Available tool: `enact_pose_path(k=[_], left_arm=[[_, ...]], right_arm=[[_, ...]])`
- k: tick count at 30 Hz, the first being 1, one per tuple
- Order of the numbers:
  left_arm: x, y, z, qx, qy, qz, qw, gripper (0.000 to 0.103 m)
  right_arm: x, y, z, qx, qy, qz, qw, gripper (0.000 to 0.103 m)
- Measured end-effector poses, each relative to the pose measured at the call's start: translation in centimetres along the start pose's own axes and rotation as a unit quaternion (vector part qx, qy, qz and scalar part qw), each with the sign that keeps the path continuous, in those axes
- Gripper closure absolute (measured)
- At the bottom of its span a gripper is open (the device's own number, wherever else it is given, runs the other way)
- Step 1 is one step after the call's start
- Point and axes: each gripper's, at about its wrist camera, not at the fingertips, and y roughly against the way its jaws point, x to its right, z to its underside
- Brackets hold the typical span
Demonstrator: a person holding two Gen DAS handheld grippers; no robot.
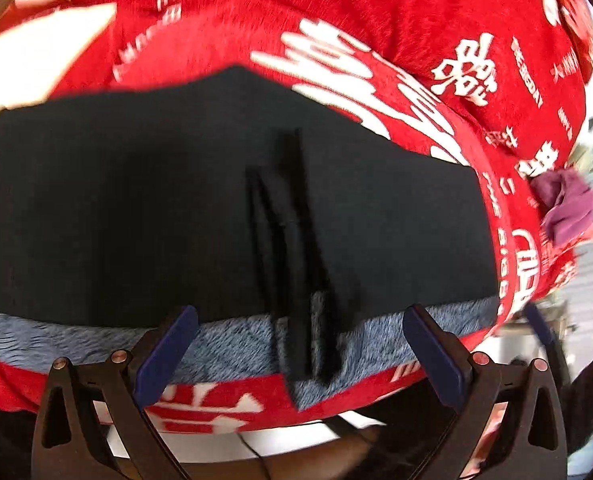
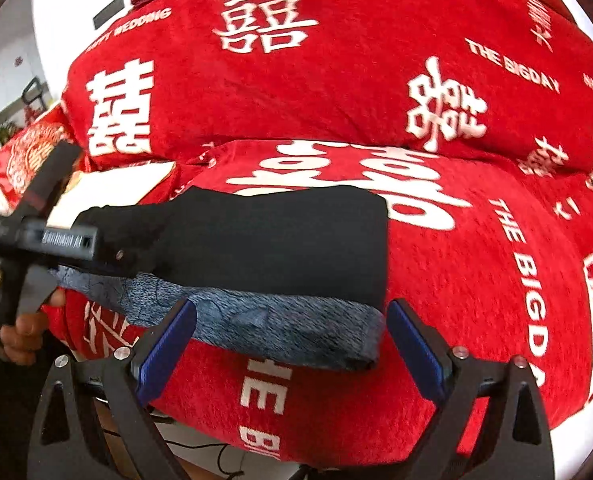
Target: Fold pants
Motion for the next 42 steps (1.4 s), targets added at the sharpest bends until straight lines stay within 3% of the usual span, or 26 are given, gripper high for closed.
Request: enact_pose_path(k=[4, 5, 6, 8, 9, 11, 15, 18, 22, 26, 29, 30, 31, 33, 35, 37, 39, 42], left_arm=[[0.9, -1.6, -0.8, -0.011, -0.013, -0.020, 0.9997, 0.000], [1.5, -1.8, -1.1, -0.005, -0.018, -0.025, 0.9995, 0.008], [2.4, -1.7, -1.3, 0.002, -0.035, -0.032, 0.9989, 0.038], [3.3, -1.5, -1.8, 0.002, -0.052, -0.046, 0.9976, 0.054], [3.6, -1.3, -2.1, 0.003, -0.051, -0.040, 0.9979, 0.070], [3.8, -0.4, -2.9, 0.014, -0.051, -0.037, 0.9979, 0.077], [3.9, 1.5, -4.7, 0.052, -0.057, -0.043, 0.9961, 0.077], [2.2, -0.4, -4.8, 0.008, -0.035, -0.043, 0.9984, 0.076], [1.2, -0.1, -4.3, 0.011, -0.022, -0.032, 0.9992, 0.070], [1.9, 3.0, -4.3, 0.064, -0.024, -0.081, 0.9944, 0.065], [4.3, 4.0, -3.3, 0.082, -0.063, -0.084, 0.9910, 0.020], [5.5, 4.1, -2.5, 0.092, -0.080, -0.076, 0.9897, 0.017], [6.1, 3.9, -2.3, 0.092, -0.089, -0.068, 0.9893, 0.017], [7.2, 2.9, -1.6, 0.076, -0.112, -0.045, 0.9897, 0.017], [7.7, 1.3, -1.4, 0.060, -0.113, -0.051, 0.9904, 0.017], [7.0, -1.0, -1.3, 0.033, -0.113, -0.066, 0.9909, 0.017], [7.0, -1.3, -1.1, 0.050, -0.132, -0.091, 0.9858, 0.017], [6.6, -1.7, -0.8, 0.040, -0.126, -0.102, 0.9860, 0.016]], right_arm=[[-1.2, -1.0, -0.2, 0.000, 0.008, -0.008, 1.000, 0.006], [-1.4, -1.1, -0.2, 0.002, 0.003, -0.014, 1.000, 0.006], [-1.4, -1.1, -0.2, 0.002, 0.002, -0.016, 1.000, 0.006], [-1.6, -1.1, 0.0, 0.002, 0.003, -0.017, 1.000, 0.006], [-1.6, -1.1, 0.1, 0.001, 0.003, -0.016, 1.000, 0.006], [-1.5, -0.9, 0.2, 0.002, -0.002, -0.013, 1.000, 0.006], [-0.6, -0.6, -0.2, 0.007, -0.013, -0.004, 1.000, 0.006], [0.0, -0.7, -0.3, 0.006, -0.019, 0.003, 1.000, 0.006], [1.0, -0.6, -0.6, 0.007, -0.036, -0.001, 0.999, 0.006], [1.4, -0.9, -1.3, 0.019, -0.053, -0.038, 0.998, 0.006], [1.4, -3.7, -1.0, -0.017, -0.054, -0.073, 0.996, 0.006], [1.8, -5.4, -0.7, -0.052, -0.069, -0.074, 0.994, 0.006], [2.5, -7.4, 0.0, -0.096, -0.088, -0.072, 0.989, 0.006], [2.6, -7.3, 0.1, -0.085, -0.088, -0.079, 0.989, 0.005], [2.4, -6.5, -0.4, -0.091, -0.079, -0.092, 0.988, 0.004], [2.7, -5.0, -1.0, -0.075, -0.066, -0.110, 0.989, 0.004], [3.6, -3.4, -1.9, -0.046, -0.052, -0.105, 0.992, 0.004], [5.6, -2.9, -4.1, -0.018, -0.055, -0.103, 0.993, 0.004]])
